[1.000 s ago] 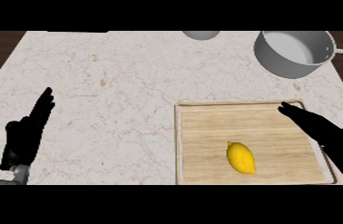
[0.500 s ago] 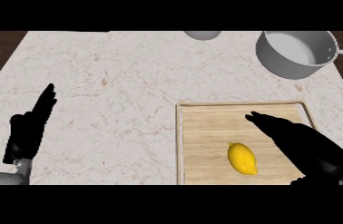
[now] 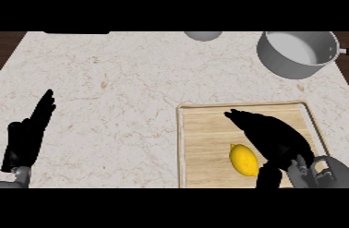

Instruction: Pick the lemon from the tray and place it in the pot

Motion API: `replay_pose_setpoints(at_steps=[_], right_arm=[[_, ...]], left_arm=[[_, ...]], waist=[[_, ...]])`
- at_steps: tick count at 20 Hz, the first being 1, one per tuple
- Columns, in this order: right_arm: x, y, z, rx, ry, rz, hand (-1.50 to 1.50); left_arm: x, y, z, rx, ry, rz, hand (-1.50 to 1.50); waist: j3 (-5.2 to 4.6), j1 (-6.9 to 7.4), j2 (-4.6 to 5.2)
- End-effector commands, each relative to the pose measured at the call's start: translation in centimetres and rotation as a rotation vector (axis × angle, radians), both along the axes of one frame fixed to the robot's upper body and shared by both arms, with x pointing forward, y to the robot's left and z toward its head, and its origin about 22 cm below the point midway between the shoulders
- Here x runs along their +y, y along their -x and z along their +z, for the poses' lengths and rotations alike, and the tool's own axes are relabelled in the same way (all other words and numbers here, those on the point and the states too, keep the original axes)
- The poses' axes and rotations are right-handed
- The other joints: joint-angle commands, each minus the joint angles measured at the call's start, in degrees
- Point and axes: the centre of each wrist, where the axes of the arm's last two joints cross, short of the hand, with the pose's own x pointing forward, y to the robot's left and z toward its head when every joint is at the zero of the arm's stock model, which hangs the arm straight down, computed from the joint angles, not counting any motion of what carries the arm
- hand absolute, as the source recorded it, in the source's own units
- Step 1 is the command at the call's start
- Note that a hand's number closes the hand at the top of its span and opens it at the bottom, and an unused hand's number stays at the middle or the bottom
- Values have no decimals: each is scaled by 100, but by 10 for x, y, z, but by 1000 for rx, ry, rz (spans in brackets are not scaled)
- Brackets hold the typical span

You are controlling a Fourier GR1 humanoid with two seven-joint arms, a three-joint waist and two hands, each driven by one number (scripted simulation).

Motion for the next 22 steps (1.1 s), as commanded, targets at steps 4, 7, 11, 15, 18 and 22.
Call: replay_pose_setpoints(at_steps=[4,7,11,15,18,22], right_arm=[[28,-9,-8,32,126,-24,-150],[35,-14,-30,73,151,-24,-150],[21,-2,-34,76,175,-39,-150],[38,-23,-43,75,187,-50,-150],[19,-4,-51,71,195,-40,-150],[10,-33,-63,107,199,-59,-150]], left_arm=[[-4,0,-9,6,8,2,0],[-12,10,-5,-7,-8,8,0],[4,11,-7,-1,2,23,0],[2,12,1,7,7,-1,0],[15,0,14,2,0,9,0],[-11,7,-10,-10,15,19,0]], waist=[[2,-67,-5],[5,-41,-6],[4,-82,-12],[5,-43,-7],[6,-88,-11],[6,-58,-1]])
